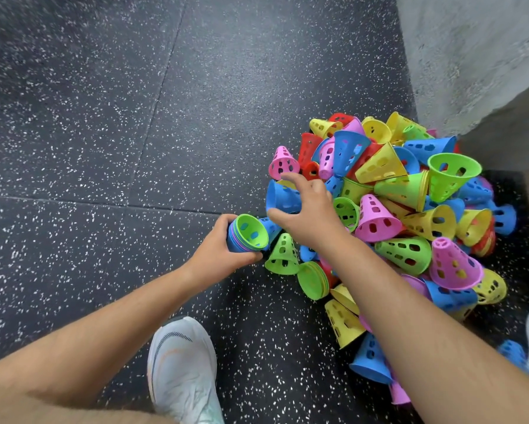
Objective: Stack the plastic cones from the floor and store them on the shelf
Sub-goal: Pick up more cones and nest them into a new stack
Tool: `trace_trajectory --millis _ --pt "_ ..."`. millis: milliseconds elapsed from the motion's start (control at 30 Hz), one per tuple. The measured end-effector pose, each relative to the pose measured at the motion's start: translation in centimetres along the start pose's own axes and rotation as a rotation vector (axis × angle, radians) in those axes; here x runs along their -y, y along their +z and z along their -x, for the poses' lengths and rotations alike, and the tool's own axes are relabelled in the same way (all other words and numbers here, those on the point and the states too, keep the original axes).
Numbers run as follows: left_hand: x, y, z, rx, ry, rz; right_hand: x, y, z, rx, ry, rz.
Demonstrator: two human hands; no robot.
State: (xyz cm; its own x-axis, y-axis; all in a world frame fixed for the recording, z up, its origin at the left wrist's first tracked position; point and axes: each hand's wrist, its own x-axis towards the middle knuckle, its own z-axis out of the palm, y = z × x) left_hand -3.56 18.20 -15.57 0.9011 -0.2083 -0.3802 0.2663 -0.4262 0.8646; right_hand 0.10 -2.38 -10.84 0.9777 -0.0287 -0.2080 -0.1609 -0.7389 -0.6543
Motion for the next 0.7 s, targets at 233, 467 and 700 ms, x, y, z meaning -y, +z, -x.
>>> trace_trajectory --millis 233,467,700 --pt "0.2 0.0 0.6 -0.009 0.009 0.01 1.4 2.0 2.9 0.04 -0.04 -0.512" --pt "0.5 -0.4 1.8 -0.052 0.036 0.081 1.8 4.2 4.1 0.083 -0.033 -0.6" --pt "1.1 -0.9 1.8 -0.075 0.048 0.067 1.6 5.3 4.2 -0.094 -0.006 -0.513"
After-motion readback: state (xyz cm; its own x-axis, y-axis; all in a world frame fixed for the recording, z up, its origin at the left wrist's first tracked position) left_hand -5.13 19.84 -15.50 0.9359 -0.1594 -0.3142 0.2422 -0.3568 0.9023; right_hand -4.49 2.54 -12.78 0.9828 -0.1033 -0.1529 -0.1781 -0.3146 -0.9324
